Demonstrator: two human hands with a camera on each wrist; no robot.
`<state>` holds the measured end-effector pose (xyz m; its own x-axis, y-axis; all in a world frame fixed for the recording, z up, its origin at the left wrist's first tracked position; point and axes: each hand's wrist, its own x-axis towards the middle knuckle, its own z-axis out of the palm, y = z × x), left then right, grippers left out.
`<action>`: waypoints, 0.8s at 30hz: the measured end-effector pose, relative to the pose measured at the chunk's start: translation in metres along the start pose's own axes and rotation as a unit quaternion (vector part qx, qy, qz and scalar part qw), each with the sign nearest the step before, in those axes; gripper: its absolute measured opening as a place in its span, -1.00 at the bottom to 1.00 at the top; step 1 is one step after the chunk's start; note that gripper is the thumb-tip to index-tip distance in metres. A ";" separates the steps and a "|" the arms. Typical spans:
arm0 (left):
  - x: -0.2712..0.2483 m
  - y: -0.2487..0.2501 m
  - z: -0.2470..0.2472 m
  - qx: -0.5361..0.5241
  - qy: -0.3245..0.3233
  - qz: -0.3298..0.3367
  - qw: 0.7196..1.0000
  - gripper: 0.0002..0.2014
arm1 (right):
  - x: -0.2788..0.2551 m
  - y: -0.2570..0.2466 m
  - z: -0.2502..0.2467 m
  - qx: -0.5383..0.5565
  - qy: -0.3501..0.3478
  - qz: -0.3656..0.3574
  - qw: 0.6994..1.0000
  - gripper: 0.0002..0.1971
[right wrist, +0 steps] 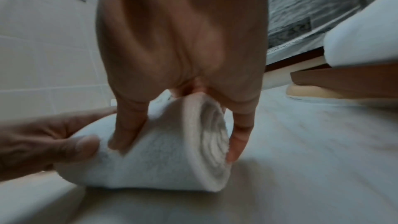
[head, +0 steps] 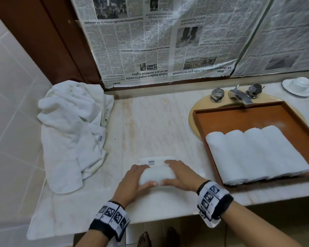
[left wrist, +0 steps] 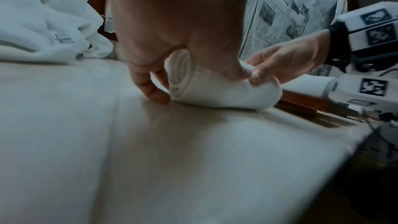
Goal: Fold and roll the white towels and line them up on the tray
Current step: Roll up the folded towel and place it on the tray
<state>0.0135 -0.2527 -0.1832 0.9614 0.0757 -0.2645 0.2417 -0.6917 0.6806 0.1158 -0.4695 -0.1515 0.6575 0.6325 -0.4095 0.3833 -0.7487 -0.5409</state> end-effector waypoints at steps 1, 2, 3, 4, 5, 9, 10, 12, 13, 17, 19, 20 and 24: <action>0.006 0.003 -0.007 0.009 -0.024 -0.011 1.000 -0.22 | -0.007 -0.001 0.008 -0.041 0.060 -0.007 0.997 -0.13; 0.011 0.007 -0.014 0.017 -0.048 -0.022 0.998 -0.25 | -0.015 -0.002 0.016 -0.099 0.117 -0.026 0.988 -0.15; 0.016 0.010 -0.019 0.019 -0.067 -0.030 0.997 -0.31 | -0.022 -0.003 0.027 -0.147 0.144 -0.043 0.978 -0.17; 0.020 0.012 -0.022 0.017 -0.082 -0.040 0.996 -0.36 | -0.027 -0.005 0.036 -0.181 0.162 -0.053 0.969 -0.15; 0.024 0.012 -0.024 0.016 -0.094 -0.053 0.994 -0.36 | -0.029 -0.006 0.042 -0.199 0.177 -0.057 0.962 -0.11; 0.031 0.015 -0.021 0.046 -0.070 -0.096 0.992 -0.14 | -0.014 0.000 0.037 -0.202 0.149 -0.051 0.966 -0.03; 0.031 0.016 -0.019 0.053 -0.056 -0.096 0.992 -0.20 | -0.008 0.000 0.029 -0.196 0.130 -0.049 0.971 -0.09; 0.030 0.019 -0.017 0.057 -0.053 -0.087 0.993 -0.12 | 0.005 -0.001 0.011 -0.178 0.063 -0.042 0.981 -0.20; 0.030 0.020 -0.017 0.060 -0.063 -0.084 0.993 0.01 | 0.010 -0.003 0.002 -0.173 0.032 -0.038 0.984 -0.24; 0.033 0.027 -0.024 0.104 -0.124 -0.092 0.983 0.17 | 0.025 -0.008 -0.022 -0.181 -0.054 -0.012 0.982 -0.27; 0.035 0.036 -0.029 0.106 -0.149 -0.090 0.979 0.01 | 0.028 -0.009 -0.025 -0.166 -0.080 0.004 0.983 -0.25; 0.035 0.039 -0.031 0.106 -0.158 -0.091 0.978 -0.06 | 0.028 -0.009 -0.026 -0.158 -0.088 0.010 0.984 -0.23; 0.030 0.046 -0.026 0.107 -0.192 -0.130 0.967 -0.01 | 0.018 -0.005 -0.024 -0.156 -0.088 0.017 0.984 -0.06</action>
<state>0.0565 -0.2635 -0.1423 0.7423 0.0227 -0.6697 0.3956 -0.8215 0.4107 0.1416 -0.4593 -0.1388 0.5612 0.6102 -0.5592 0.5620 -0.7770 -0.2838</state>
